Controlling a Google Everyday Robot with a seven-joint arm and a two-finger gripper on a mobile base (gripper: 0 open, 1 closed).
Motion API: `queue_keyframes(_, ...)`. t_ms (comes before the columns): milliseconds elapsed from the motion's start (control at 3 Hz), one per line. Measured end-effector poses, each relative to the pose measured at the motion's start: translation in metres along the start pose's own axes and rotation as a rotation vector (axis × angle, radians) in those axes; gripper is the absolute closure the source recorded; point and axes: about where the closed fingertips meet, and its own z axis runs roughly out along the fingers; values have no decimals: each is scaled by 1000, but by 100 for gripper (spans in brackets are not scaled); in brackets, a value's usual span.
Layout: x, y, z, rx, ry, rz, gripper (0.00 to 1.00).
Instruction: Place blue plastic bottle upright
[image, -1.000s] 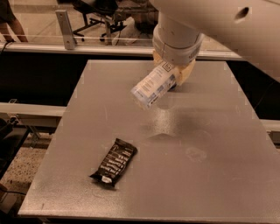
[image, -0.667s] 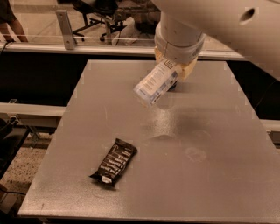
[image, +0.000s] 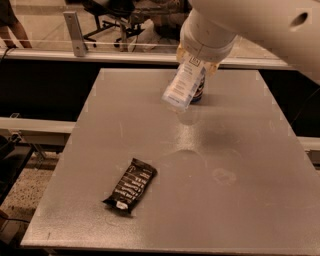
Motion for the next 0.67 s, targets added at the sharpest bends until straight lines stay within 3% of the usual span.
queue_keyframes(667,1,-14,5,242,28,-185,100)
